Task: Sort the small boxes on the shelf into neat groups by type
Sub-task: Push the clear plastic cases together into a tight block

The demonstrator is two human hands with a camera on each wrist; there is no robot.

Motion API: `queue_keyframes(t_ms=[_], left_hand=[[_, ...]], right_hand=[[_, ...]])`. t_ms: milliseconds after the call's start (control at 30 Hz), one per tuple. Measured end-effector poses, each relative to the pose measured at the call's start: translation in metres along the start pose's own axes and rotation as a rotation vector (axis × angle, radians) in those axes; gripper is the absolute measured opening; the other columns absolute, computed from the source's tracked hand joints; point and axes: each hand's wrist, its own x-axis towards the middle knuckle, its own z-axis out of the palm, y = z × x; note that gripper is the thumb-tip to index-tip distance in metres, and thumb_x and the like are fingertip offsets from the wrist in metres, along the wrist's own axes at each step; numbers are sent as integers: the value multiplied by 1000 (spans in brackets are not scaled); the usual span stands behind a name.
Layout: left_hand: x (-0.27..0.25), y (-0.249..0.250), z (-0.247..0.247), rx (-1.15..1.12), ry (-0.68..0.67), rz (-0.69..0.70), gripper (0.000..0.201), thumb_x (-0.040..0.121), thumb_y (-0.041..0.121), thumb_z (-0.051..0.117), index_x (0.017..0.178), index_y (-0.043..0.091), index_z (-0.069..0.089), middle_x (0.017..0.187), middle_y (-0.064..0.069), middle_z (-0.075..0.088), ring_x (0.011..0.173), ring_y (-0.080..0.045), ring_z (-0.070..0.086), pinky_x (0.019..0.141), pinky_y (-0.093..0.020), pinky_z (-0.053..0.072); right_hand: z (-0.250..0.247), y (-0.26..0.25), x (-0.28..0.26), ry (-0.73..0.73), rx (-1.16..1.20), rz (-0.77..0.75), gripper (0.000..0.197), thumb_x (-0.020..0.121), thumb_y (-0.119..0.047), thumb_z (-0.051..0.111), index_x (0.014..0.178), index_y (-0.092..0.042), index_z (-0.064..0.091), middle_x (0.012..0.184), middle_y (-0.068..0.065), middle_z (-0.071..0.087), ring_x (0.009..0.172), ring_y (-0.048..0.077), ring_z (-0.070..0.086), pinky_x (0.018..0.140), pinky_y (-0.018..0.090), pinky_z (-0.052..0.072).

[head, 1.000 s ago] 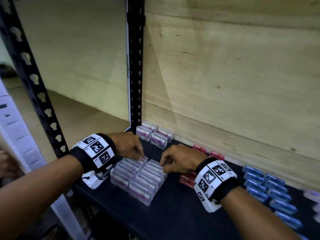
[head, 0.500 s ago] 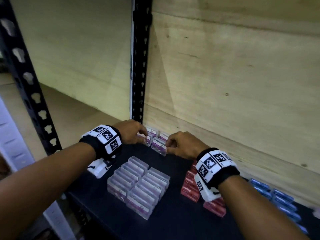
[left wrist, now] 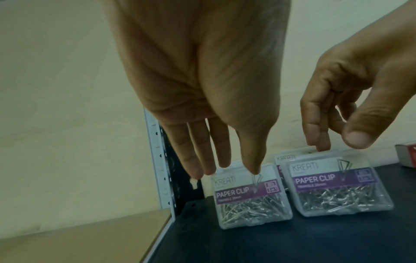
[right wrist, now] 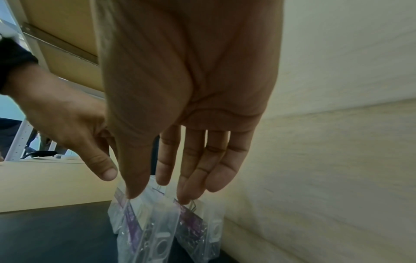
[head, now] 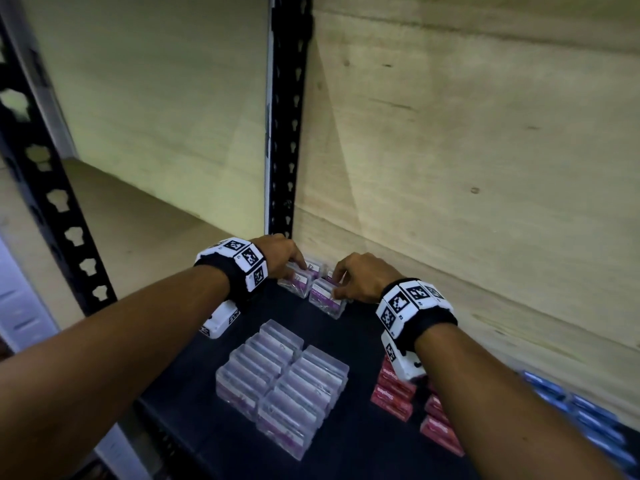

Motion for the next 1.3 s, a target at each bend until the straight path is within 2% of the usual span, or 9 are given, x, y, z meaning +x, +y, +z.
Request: queue_keyframes(t_ms=[233,333,467,600,700,833,967,1133,1300], left_hand=[[4,-2,0,-27,-1,37,32,88,26,69,120,33,69,119,2,68,106,-19,62,80,-20,41],[1,-1,-1,-31,-5,48,32,88,26,69,120,32,69,120,3,68,107,-17,63,80,-18,40],[-2,2,-3,-51,-44,58,32,87,29,71,118,35,69,121,7,68,106,-13,63,85,-20,43],[-9,7,-5,-42,-84,80,30,87,30,70,117,37,69,115,9,68,102,-9,59,84,-21,42],[-17,11,-7,-61,-104,99,28,88,28,70,115,36,71,113,10,69,102,-7,57,91,-25,46],[-27,16,-8,-93,-152,111,27,87,26,69,113,35,72,106,13,72,98,-6,64,93,-28,51],[-37,23,-10,-96,-178,122,27,88,24,69,114,31,73,106,13,72,98,-4,64,88,-20,48],[-49,30,-11,-104,-215,125,27,88,24,69,113,30,73,109,14,71,100,-4,64,95,-25,50],[-63,38,-12,-88,-216,131,27,90,24,66,115,32,72,106,16,72,94,1,62,91,-20,48]], right_hand=[[10,4,3,15,26,20,21,82,-31,78,102,-26,73,106,2,70,91,21,66,83,34,54],[11,4,4,11,45,25,20,80,-30,79,99,-28,73,106,1,70,90,20,66,80,31,53],[10,3,2,-24,63,20,19,78,-29,81,96,-28,73,107,-1,70,94,18,66,79,30,51],[10,4,-5,-67,71,-3,21,79,-28,81,99,-27,75,105,-5,70,95,15,65,82,30,52],[10,4,-13,-100,73,-11,21,79,-26,80,99,-27,75,101,-7,69,94,14,65,84,30,52],[10,3,-26,-138,104,-22,22,81,-22,79,103,-23,75,101,-8,71,93,10,64,80,24,47],[11,1,-39,-168,109,-33,21,82,-22,79,102,-22,74,97,-9,71,93,10,65,85,26,49],[14,0,-54,-195,136,-52,17,84,-22,77,100,-21,73,100,-7,74,97,10,67,95,33,52],[16,-2,-66,-196,140,-79,17,84,-20,76,101,-19,73,96,-8,73,94,10,67,96,35,53]])
